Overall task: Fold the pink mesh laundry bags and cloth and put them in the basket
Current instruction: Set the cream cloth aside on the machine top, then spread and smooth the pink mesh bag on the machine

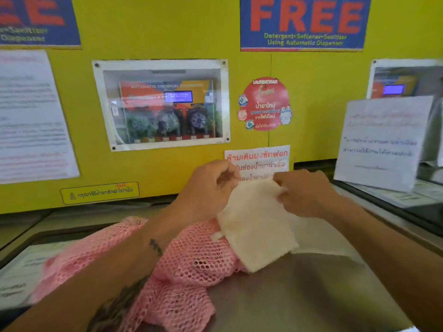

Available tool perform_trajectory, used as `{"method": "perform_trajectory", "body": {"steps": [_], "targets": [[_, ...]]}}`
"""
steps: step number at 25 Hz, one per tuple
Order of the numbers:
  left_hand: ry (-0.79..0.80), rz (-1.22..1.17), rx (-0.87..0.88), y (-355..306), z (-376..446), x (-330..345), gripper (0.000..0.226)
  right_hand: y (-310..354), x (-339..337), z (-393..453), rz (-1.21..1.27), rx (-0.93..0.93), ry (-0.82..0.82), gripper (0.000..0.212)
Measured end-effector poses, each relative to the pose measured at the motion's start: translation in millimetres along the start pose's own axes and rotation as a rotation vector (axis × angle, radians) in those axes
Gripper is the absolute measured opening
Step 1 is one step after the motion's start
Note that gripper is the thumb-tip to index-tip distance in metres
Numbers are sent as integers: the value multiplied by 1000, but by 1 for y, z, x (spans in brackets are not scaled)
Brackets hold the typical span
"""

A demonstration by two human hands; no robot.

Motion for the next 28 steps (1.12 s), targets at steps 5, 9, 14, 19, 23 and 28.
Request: {"method": "perform_trajectory", "body": {"steps": [5, 9, 14, 19, 23, 28], "targets": [[342, 346, -96, 26, -26, -22, 17, -18, 5, -17, -140, 135, -156, 61], [441, 411, -205, 47, -48, -29, 51, 18, 32, -27, 276, -83, 324, 52], [579, 405, -325, 73, -80, -43, 85, 3, 59, -10, 205, 56, 378, 48], [142, 305, -133, 74, -79, -67, 29, 46, 31, -1, 141, -80, 155, 55], [0, 69, -213, 69, -74, -83, 34, 110, 5, -9, 694, -267, 257, 86], [-41, 29, -169, 66, -84, -91, 31, 151, 38, 3, 529, -482, 178, 32]]}}
Point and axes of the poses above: each hand's wrist, its own z-axis towards the middle knuckle, its own x-axis out of the palm, y = z × x, the point moved 1 cm from there along z, towards the middle knuckle, and after that the axes turned 1 degree about -z, right-handed, at the moved point
